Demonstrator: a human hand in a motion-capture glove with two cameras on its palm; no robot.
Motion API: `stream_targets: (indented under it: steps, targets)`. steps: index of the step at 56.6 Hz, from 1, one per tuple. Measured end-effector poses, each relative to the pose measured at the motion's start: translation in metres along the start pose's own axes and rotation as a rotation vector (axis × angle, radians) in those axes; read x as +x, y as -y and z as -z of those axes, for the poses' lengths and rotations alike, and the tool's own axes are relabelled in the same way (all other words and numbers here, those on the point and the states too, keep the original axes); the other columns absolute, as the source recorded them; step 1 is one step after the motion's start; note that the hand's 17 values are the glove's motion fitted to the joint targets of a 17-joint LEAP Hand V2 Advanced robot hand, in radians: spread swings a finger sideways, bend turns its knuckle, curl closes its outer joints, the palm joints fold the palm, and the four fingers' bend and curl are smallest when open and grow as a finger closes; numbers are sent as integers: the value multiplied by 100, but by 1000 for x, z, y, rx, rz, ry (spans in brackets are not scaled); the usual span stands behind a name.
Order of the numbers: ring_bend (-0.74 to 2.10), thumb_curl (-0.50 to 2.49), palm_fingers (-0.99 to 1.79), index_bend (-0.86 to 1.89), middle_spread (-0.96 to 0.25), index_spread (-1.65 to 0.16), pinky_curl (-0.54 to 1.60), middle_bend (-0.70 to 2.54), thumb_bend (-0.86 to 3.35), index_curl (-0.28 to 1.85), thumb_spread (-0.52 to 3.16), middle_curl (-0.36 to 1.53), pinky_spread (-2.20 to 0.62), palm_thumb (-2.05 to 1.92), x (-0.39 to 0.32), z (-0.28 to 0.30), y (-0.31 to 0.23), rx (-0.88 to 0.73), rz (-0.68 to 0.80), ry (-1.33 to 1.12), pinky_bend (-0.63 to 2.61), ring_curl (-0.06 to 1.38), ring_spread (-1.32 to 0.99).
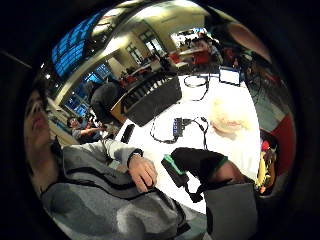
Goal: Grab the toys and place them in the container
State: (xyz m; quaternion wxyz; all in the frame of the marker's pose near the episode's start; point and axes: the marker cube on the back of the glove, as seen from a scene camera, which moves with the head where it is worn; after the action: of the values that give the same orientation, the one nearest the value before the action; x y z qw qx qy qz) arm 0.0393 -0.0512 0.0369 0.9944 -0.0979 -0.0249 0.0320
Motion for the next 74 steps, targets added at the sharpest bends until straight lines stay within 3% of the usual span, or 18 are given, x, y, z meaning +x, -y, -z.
stream_targets:
  steps: [23,37,40,45,61,68,74]
  targets:
    - [32,31,-23,8,0,-31,40,18,-2,20,109,29,5,7,22,-111,73,-439,6,20,84,20,-10]
    - [8,35,-29,20,4,-32,44,3,4,23,110,21,10,24,28,-189,102,-683,-39,142,104,13,-1]
    - [11,37,-21,29,4,-33,45,0,10,27,114,18,10,35,24,-192,101,-688,-45,124,111,12,1]
    - [28,41,20,39,4,-33,44,14,19,30,123,17,6,51,17,-193,102,-672,-44,46,115,15,1]
    - [78,47,82,17,-8,-30,36,47,29,31,133,31,-20,71,14,-173,123,-505,15,-59,98,29,-12]
    - [87,50,88,16,-12,-30,37,48,28,31,127,34,-29,75,4,-129,164,-396,24,-21,99,34,-18]
    - [89,52,87,17,-15,-29,38,48,27,32,123,36,-33,76,-44,-84,196,-315,118,-34,99,36,-21]
